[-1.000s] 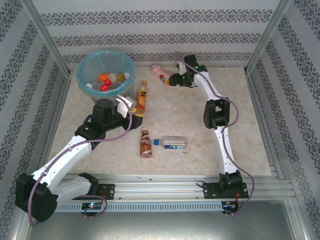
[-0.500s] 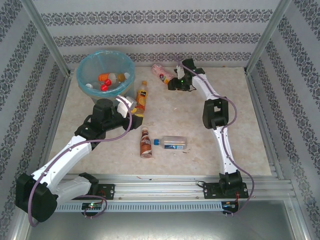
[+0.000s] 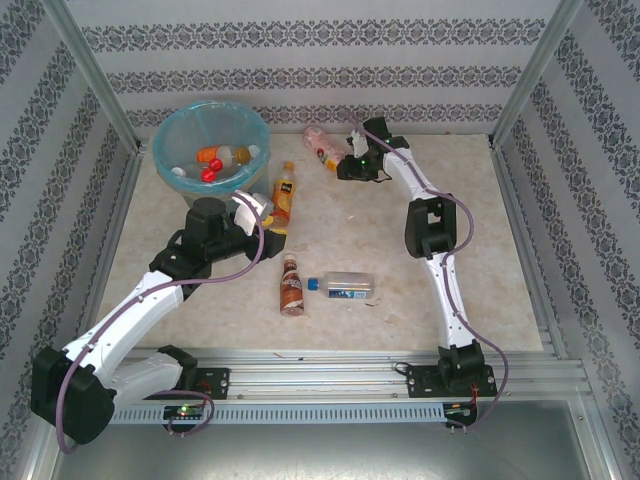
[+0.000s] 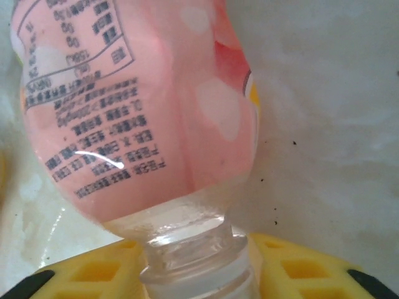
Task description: Put the plastic bottles in the bin
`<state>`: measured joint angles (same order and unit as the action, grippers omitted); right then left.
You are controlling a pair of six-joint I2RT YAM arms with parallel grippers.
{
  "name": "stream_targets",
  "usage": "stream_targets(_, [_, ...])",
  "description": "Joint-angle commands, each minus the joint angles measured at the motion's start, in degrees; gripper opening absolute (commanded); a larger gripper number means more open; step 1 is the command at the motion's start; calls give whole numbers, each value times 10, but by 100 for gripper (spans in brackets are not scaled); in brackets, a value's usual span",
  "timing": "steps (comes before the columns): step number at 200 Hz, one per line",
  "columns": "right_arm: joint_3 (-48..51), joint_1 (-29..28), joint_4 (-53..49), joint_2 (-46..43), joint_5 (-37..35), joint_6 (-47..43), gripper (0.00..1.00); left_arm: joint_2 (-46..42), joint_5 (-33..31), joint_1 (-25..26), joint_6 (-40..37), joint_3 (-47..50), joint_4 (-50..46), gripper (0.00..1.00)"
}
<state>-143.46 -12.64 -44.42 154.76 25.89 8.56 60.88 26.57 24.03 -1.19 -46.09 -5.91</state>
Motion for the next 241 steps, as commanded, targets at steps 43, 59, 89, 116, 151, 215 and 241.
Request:
stream_targets(43, [141,-16,-9,-155,29,-12,10,-31,-11,7,-36,-14,7,55])
stream_targets(59, [203,-26,-12,-224,29,-11,9,-36,-23,11,-78,-41,-17,55])
stream_targets(89, [367,-46,14,-384,35,36,9,-45,-78,60,-255,-82,-45,59])
stream_targets(116, [491,-65,5,-520,47,84,9,-53,-80,87,-416,-88,-25,69])
stream_targets(151, [611,-80,-21,-685,76,147,9,-32,-104,94,-582,-108,-12,74])
stream_targets(215, [674,-155,-45,-815,183,258,12,-6,-54,110,-688,-85,71,88])
stream_targets(241, [668,-178,-41,-815,213,293,13,-5,-48,129,-736,-71,61,91])
